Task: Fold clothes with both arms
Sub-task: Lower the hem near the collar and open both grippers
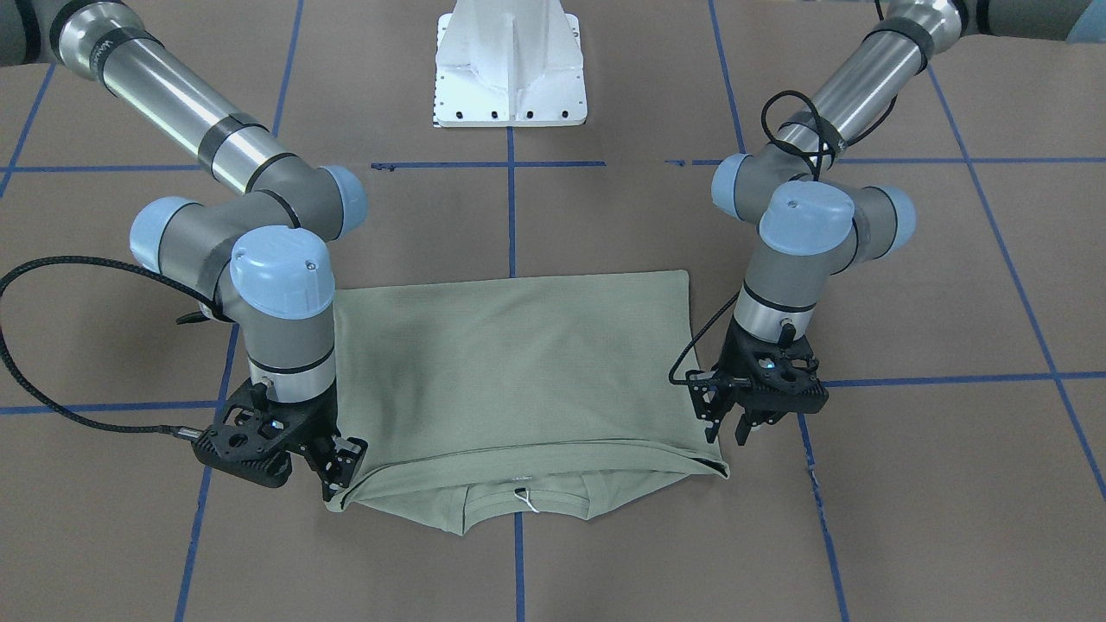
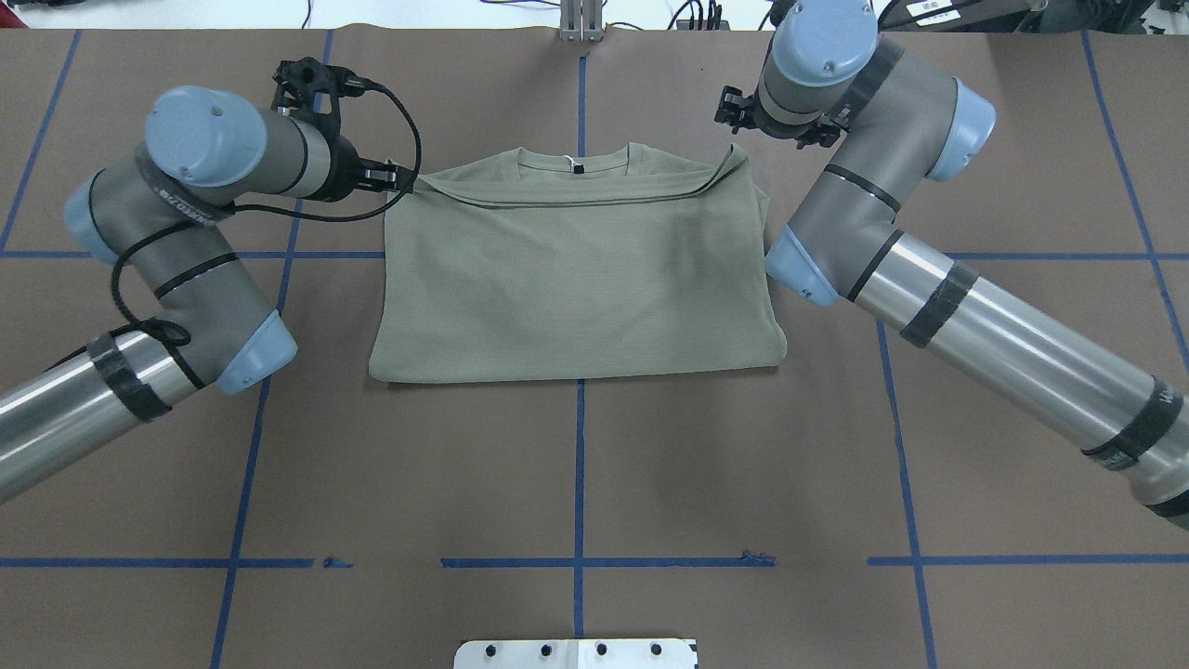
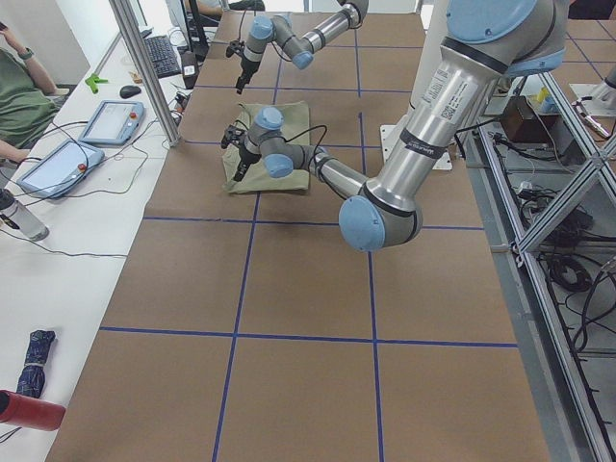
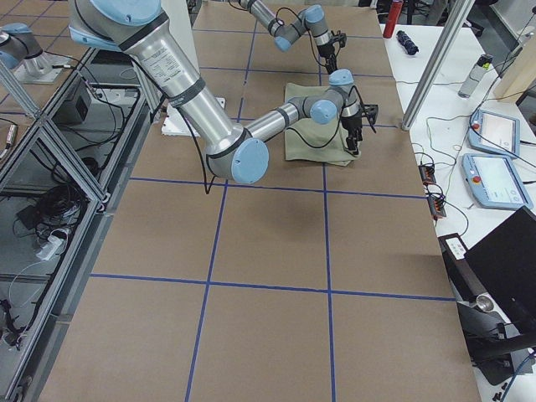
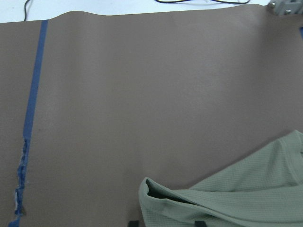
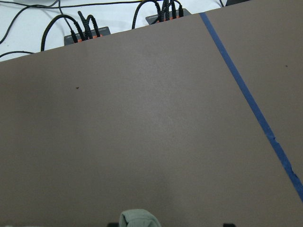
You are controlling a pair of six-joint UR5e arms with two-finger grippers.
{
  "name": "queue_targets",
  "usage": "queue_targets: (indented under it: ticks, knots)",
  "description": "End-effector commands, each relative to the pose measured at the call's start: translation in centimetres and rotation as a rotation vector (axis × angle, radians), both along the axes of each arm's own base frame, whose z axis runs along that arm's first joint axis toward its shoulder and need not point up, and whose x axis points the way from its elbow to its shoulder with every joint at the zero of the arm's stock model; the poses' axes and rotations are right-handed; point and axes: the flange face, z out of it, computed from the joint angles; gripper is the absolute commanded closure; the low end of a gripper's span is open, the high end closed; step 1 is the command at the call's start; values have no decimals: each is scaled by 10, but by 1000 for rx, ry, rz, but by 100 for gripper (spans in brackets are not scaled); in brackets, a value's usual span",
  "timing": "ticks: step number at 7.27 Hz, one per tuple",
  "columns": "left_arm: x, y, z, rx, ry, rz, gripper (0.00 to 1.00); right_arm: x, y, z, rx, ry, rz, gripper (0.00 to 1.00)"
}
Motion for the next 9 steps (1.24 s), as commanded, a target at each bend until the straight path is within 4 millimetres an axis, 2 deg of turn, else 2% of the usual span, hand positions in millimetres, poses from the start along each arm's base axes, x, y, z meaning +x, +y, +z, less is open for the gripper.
queue_targets:
  ticks: [1,2,3,4,5,8,9]
  knots:
    - [-53,79,7,-51,108,53,0,32,22,-8,35,-60,-62,0]
    - [-43,130,16,-141,162,49,1,32,23,-9,34,-64,-58,0]
    - [-8,168,29,-207,209,-20,16,33,24,-11,36,-67,-55,0]
    - [25,191,40,-276,245,-63,28,32,25,-8,33,-64,-56,0]
    - [34,197,45,-299,251,-65,30,33,26,-7,34,-63,-58,0]
    - [43,194,65,-312,238,-70,34,31,27,-6,27,-65,-51,0]
    - [44,194,62,-319,246,-74,40,31,27,-6,28,-64,-50,0]
